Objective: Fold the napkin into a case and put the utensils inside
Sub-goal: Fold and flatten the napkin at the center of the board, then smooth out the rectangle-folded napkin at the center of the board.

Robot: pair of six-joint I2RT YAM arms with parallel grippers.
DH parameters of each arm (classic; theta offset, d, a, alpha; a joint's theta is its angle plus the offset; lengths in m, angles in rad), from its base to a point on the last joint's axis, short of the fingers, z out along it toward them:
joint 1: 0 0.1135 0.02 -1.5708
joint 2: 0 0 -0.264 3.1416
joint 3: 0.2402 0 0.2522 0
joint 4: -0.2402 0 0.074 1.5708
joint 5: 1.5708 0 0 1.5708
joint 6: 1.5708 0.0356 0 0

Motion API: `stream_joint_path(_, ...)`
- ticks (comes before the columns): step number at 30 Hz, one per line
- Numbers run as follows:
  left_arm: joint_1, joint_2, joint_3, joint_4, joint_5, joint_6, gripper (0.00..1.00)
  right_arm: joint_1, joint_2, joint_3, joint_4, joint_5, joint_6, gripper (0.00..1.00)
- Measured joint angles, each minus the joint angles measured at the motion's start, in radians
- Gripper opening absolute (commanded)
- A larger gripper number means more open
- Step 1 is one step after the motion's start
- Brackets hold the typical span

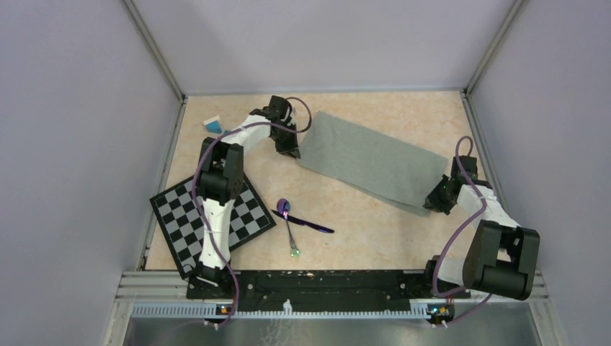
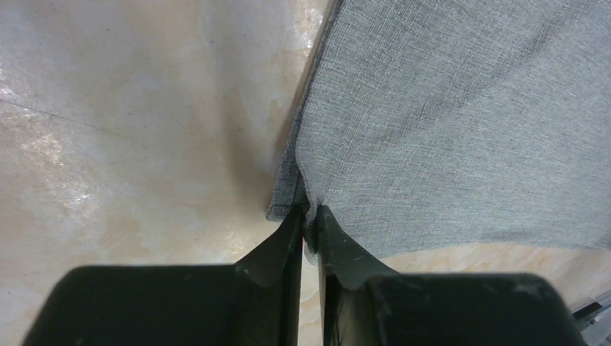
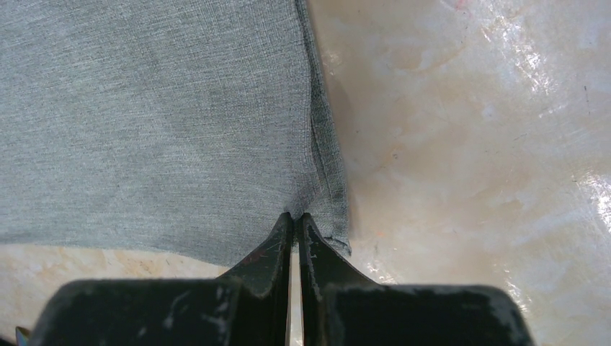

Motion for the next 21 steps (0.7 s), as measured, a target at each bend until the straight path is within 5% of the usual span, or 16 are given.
stream_joint_path(2, 0.0, 0.0, 0.0, -0.001, -0.005, 0.004, 0.24, 0.0, -0.001, 0.0, -0.001, 0.0, 0.002, 0.01)
stream_joint_path(7, 0.0, 0.0, 0.001, -0.002, -0.016, 0.017, 0.44, 0.0, -0.016, 0.0, -0.019, 0.0, 0.02, 0.26)
stream_joint_path(14, -0.004, -0.029, 0.006, -0.011, -0.084, 0.043, 0.69, 0.007, -0.172, 0.0, -0.096, -0.002, 0.051, 0.39)
stream_joint_path(21, -0.003, -0.106, 0.006, -0.014, -0.061, 0.05, 0.76, 0.009, -0.22, 0.002, -0.069, -0.121, 0.048, 0.47)
